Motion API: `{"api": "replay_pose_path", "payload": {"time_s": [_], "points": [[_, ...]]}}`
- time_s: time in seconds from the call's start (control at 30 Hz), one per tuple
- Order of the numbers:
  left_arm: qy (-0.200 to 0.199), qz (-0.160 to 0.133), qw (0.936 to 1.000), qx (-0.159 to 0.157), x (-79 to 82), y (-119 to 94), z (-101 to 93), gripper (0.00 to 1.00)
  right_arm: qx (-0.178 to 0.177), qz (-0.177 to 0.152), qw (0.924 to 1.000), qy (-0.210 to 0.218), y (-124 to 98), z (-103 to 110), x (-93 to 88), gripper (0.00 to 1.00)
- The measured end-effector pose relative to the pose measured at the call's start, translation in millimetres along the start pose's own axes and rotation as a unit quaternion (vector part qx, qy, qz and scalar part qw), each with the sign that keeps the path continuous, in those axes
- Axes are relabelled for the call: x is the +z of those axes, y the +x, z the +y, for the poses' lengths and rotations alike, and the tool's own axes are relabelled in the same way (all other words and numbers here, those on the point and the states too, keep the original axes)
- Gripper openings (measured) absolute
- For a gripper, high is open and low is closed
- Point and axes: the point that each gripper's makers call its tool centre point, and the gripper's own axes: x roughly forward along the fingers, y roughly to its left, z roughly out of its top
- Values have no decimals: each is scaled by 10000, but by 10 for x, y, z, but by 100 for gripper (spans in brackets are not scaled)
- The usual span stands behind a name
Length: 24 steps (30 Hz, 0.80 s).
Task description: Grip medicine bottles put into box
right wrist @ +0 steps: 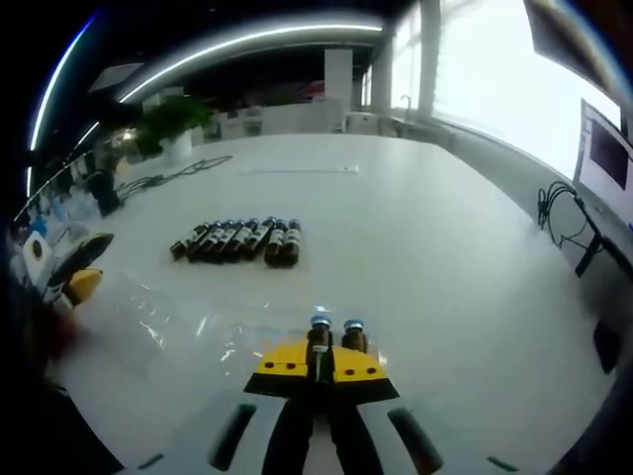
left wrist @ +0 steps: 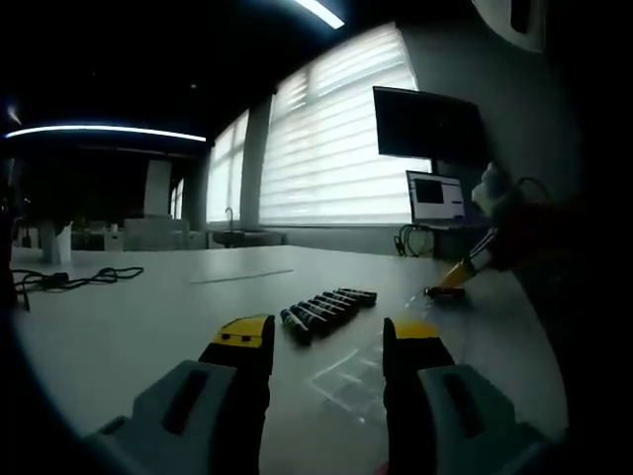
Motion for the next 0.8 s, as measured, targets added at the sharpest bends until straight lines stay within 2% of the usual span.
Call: {"api": "replay_pose_path", "payload": {"time_s": [0.23, 0.27, 0.53, 0.8], "points": [[-7, -14, 10000, -1, 5, -3, 3, 37, 47, -73, 10000, 34, 41, 27, -5, 1], [-4, -13, 10000, -4, 5, -3, 2, 37, 13, -82, 9999, -74, 29, 28, -23, 2], [-2, -14, 10000, -8, 7, -3, -1, 37, 25, -70, 10000, 45, 4, 69, -29, 2], [6, -24, 10000, 0, 14, -5, -3, 37, -8, -270, 9996, -63, -8, 77, -56, 2]]}}
